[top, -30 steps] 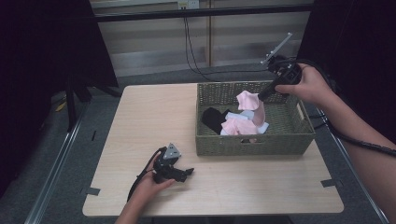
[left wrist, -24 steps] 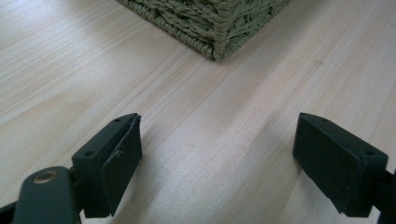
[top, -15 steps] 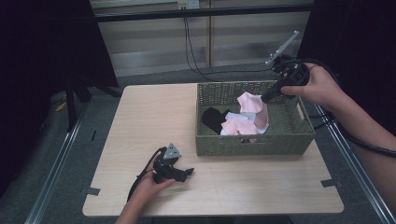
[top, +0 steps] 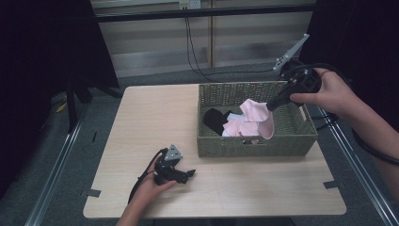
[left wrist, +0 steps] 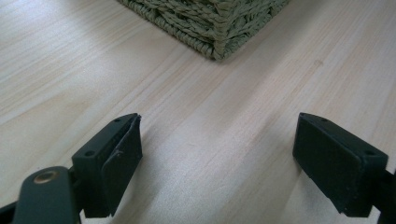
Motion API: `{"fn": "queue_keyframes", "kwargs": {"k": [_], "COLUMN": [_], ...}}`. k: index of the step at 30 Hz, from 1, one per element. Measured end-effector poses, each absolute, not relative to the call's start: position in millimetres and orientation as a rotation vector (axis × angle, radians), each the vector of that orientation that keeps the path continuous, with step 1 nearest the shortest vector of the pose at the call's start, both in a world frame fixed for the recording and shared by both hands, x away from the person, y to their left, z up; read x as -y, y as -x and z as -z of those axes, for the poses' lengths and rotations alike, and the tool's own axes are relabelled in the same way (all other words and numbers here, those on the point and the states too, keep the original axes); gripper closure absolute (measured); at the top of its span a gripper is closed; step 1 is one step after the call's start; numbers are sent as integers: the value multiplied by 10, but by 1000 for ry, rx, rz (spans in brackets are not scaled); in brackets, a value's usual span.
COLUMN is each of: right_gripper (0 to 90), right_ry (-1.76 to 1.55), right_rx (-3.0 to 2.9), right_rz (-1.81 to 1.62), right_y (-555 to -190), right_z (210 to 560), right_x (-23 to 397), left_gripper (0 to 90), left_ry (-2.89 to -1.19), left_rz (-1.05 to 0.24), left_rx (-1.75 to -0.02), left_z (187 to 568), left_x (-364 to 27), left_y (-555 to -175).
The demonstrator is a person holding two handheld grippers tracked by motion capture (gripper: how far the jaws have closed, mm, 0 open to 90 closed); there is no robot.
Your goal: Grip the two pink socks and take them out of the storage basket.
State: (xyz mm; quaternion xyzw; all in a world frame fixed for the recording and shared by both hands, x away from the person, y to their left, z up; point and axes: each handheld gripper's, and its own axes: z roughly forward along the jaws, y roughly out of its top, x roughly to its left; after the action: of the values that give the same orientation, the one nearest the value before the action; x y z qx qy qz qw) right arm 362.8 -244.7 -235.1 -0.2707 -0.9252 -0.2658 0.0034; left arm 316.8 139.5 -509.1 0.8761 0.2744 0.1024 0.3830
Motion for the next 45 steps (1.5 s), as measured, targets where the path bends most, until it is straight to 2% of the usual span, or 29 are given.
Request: {"fn": "queue_keyframes", "kwargs": {"k": [17, 26, 39, 45], "right_gripper": [884, 796, 712, 642], "right_ry": [706, 685, 777, 823], "right_rx": [2852, 2839, 2857, 2871], "right_rz": [854, 835, 808, 810], "right_y": [-3368, -3292, -3503, -3609], "right_z": [2542, 2655, 2811, 2864], "right_x": [2311, 2237, 2278, 2283], "left_gripper": [152, 152, 152, 152], "left_ry": [-2230, -2229, -2230, -2229], "left_rz": [-270, -266, -270, -265], "left_rx": [-699, -700, -699, -701], "left_z": [5094, 5096, 5094, 5095], "left_x": [-1394, -1392, -1394, -1392], "left_y": [-3167, -3166, -3167, -3167]}}
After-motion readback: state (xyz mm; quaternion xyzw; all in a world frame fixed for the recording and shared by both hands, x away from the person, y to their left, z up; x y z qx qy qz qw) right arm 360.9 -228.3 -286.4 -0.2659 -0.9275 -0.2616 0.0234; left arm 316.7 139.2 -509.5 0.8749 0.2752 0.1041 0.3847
